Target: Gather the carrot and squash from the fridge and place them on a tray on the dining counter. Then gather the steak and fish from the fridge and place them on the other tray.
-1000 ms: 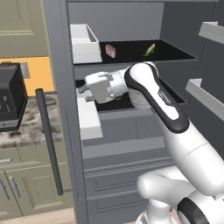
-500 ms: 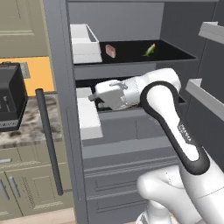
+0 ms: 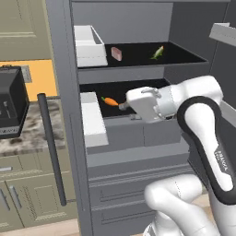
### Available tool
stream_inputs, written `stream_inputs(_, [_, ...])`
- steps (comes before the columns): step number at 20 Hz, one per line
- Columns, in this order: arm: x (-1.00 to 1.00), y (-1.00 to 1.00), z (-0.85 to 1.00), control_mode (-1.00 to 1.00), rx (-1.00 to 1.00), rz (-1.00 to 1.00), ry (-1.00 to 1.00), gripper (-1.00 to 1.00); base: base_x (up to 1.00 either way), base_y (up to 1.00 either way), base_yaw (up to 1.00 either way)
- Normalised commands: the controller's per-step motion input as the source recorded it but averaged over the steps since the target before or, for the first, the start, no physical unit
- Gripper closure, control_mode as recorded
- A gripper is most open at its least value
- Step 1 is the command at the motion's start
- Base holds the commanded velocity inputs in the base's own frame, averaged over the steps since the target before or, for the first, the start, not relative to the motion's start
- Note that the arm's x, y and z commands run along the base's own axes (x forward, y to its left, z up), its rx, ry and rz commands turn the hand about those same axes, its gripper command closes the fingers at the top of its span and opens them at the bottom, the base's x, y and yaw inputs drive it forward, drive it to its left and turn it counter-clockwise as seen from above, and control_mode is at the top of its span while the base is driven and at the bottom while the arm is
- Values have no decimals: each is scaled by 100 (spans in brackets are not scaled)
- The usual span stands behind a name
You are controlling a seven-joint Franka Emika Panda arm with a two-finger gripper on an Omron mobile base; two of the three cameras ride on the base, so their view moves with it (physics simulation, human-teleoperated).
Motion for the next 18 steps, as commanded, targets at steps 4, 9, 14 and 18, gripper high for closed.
stream_inputs(4, [4,-42,-36,-100,-3,-23,25,-100,0,0,0])
stream_inputs(9, [4,-37,-13,-100,-16,-18,21,-100,0,0,0])
stream_inputs(14, [2,-55,0,-100,-20,-3,3,-100,0,0,0])
stream_inputs(18, [30,-27,-1,-100,-23,0,8,-100,0,0,0])
